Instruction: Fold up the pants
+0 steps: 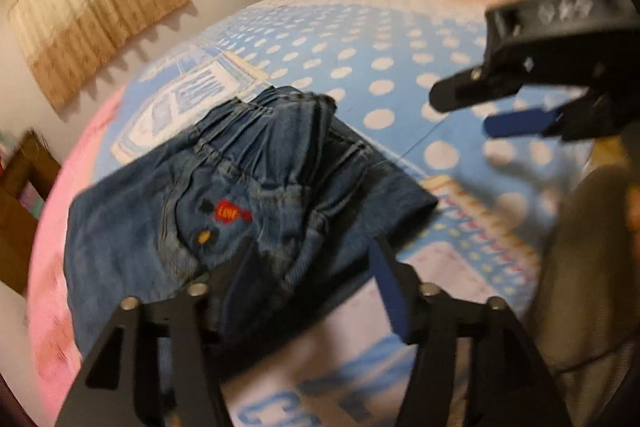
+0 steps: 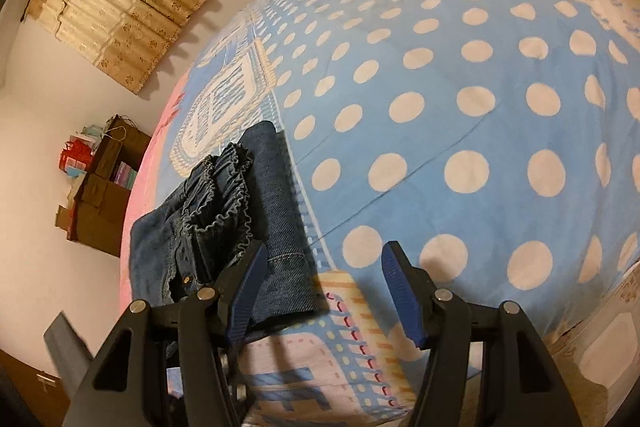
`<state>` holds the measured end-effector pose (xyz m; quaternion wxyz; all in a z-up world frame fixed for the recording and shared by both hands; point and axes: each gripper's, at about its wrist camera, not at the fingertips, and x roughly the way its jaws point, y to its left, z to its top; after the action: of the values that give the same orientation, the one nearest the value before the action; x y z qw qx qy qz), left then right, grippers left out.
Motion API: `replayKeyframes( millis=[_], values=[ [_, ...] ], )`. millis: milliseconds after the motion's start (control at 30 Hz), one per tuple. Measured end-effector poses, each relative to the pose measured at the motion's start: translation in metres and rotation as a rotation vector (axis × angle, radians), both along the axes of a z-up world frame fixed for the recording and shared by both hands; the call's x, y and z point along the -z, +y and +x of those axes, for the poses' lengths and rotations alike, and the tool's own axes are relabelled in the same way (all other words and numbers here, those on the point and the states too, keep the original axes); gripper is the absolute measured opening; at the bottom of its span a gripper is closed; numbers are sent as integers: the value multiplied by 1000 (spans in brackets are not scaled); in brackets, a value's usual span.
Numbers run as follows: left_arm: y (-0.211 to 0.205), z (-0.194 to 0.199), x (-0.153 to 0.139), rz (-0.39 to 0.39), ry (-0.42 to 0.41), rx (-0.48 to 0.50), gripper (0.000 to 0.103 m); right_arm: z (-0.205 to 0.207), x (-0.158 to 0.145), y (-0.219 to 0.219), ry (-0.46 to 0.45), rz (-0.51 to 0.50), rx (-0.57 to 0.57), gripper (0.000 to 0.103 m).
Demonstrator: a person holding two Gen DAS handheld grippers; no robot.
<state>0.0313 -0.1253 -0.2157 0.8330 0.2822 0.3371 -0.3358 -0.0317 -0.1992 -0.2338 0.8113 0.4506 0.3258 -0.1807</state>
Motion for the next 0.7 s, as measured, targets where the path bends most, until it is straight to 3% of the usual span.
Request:
replayKeyframes(
  millis=[133, 200, 267, 300, 333, 467, 567, 700],
  values=[
    [30, 0, -24, -81, 44, -44, 66, -1, 0, -4, -58, 64, -13, 62],
    [53, 7, -41, -129, 45, -111, 72, 4, -7, -2, -89, 77, -43, 63],
    [75, 20, -51, -153, 23, -229, 80, 15, -19, 5, -117, 63, -90, 70],
    [83, 27, -55, -163, 16, -279, 81, 24, -24, 8, -125, 57, -117, 84],
    [93, 38, -57, -169, 18, -336, 81, 34, -27, 9, -125, 55, -142, 91],
    [115, 66, -49, -95, 10, -484, 81, 80, -37, 10, -95, -9, -186, 91],
    [132, 79, -40, -89, 58, -569, 81, 116, -27, 12, 20, -59, -257, 91],
    [141, 92, -30, -65, 89, -611, 81, 149, 14, 27, 198, -39, -356, 91]
  ],
)
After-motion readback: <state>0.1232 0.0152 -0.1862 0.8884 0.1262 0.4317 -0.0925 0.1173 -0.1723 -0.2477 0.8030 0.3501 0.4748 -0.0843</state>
